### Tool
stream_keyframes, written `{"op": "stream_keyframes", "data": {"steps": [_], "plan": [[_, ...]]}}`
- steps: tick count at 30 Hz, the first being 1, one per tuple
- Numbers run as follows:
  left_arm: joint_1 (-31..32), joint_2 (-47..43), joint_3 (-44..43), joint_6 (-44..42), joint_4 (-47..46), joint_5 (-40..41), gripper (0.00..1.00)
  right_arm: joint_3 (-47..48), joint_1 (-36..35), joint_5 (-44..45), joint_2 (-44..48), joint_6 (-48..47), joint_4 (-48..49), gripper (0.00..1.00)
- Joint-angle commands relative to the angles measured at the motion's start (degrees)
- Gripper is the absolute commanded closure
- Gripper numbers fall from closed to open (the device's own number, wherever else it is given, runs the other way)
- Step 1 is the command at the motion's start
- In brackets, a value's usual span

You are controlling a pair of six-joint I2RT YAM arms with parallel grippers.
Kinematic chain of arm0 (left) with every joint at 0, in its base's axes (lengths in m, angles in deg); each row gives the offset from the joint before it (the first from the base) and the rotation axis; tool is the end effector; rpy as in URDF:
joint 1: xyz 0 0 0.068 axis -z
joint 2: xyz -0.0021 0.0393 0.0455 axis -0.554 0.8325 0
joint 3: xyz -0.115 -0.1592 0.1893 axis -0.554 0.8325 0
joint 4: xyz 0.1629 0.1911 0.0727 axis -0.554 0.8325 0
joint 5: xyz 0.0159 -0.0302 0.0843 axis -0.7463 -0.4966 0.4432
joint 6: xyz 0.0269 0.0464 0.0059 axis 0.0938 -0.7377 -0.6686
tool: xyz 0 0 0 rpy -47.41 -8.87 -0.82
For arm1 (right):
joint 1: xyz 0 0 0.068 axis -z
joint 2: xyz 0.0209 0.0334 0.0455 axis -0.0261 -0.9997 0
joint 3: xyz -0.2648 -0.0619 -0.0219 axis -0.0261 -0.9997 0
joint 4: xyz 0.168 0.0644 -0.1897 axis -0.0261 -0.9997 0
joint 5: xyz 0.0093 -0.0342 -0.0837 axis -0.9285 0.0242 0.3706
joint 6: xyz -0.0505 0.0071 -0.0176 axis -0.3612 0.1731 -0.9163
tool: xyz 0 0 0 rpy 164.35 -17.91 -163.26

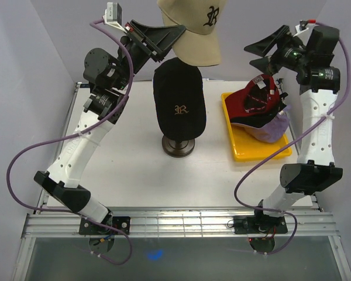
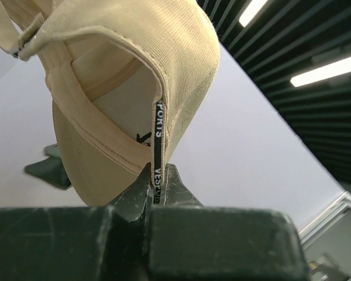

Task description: Stack the hats

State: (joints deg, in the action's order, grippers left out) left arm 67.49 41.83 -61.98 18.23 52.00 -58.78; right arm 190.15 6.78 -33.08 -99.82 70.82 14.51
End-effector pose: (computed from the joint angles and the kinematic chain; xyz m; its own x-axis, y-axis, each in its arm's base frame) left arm 0.2456 -0.1773 0.5857 -0.5065 -0.7185 -0.4767 0.6941 -0.0116 -0.7198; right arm 0.3316 -0.0240 0.5317 -0.5181 0.6723 -0.5288 -0.2381 0.4804 0.8441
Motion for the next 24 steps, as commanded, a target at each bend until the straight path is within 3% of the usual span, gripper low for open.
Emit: {"op": "stream_keyframes", "data": {"steps": [1,4,8,17,20,24], "plan": [[-3.08,-2.23,2.95,12.91,-7.47,1.63,1.00,-2.11,-4.13,12.07,4.19,-8.16,-3.60,0.25],[-6.94,-1.79,7.43,22.81,-15.89,-0.29,1.00,2.81,-6.59,14.38,3.13,-10.27,-6.68,0.22],[-9.23,-1.96,13.58,32.78,-21.87,0.14,1.00,2.20,-10.72,13.32,4.01,-8.52,-4.40,0.21],[-13.45,-3.81,19.22,43.69,-22.07,2.69,1.00,9.21,-17.58,27.97,0.06,-13.96,-13.17,0.22],[-13.98,-3.55,19.48,44.22,-22.07,2.52,1.00,8.55,-17.68,23.80,-0.30,-11.78,-12.06,0.20],[-13.98,-3.98,21.59,45.19,-23.39,1.99,1.00,-3.23,-17.68,12.82,5.32,-1.77,2.44,0.20]]}}
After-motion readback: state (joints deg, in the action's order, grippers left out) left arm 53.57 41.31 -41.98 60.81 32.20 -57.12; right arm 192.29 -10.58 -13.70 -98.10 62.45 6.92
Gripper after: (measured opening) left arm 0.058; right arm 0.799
